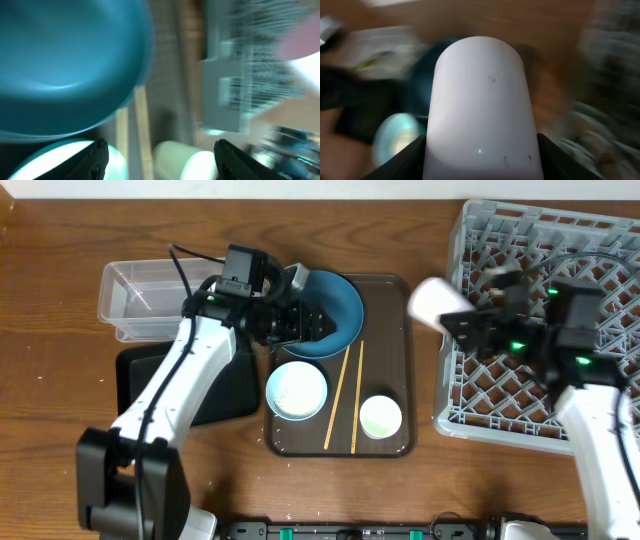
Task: Sort waste into correct bins and load items into the dishwasher rack
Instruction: 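Place the pink cup into the dish rack with the right gripper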
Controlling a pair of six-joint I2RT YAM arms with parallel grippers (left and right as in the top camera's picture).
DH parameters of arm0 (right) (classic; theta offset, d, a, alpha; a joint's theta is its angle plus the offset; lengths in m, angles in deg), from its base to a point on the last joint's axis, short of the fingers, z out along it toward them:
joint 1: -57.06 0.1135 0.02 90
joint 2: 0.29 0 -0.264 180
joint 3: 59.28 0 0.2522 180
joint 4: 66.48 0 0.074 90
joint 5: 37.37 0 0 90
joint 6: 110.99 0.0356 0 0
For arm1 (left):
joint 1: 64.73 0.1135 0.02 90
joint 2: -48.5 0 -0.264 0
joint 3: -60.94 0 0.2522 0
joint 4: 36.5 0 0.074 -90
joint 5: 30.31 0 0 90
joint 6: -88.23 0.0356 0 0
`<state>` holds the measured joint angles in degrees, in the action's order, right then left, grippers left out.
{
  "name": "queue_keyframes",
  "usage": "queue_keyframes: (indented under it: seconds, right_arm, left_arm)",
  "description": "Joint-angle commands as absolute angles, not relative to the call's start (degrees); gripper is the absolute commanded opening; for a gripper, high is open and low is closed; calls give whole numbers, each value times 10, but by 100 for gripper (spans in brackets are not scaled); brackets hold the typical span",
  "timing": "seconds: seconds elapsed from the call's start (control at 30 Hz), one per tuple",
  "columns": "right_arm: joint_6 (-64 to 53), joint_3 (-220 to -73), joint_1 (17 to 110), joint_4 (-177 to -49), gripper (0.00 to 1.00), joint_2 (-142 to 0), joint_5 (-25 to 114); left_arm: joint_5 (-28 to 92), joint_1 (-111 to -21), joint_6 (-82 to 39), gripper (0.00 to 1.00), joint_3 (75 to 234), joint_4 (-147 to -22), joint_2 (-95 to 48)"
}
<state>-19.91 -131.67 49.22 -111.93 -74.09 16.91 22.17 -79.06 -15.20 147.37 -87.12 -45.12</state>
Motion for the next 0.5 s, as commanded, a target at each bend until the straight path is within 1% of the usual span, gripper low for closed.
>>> queue_keyframes:
  seconds: [0.0,0.07,0.2,0.3,0.47]
  right_arm:
    - [-185,-1375,442,-1175,1,-705,362]
    - [-175,-1404,405,-1232,1,-704,439]
    - [-152,-1436,336,-1286,1,-708,549]
    - [-144,-1446,282,-1293,1,-718,571]
    - [-143,-1454,189,-1293,1,-765,571]
  left_arm:
    - [366,-789,-103,71,1477,-890,-402]
    - [384,-789,-103,72,1477,-898,-388]
    - [383,-789,-104,72,1477,-899,-373]
    - [383,-789,-104,72,1477,-899,-372]
    - [383,-789,-104,72,1477,-899,-372]
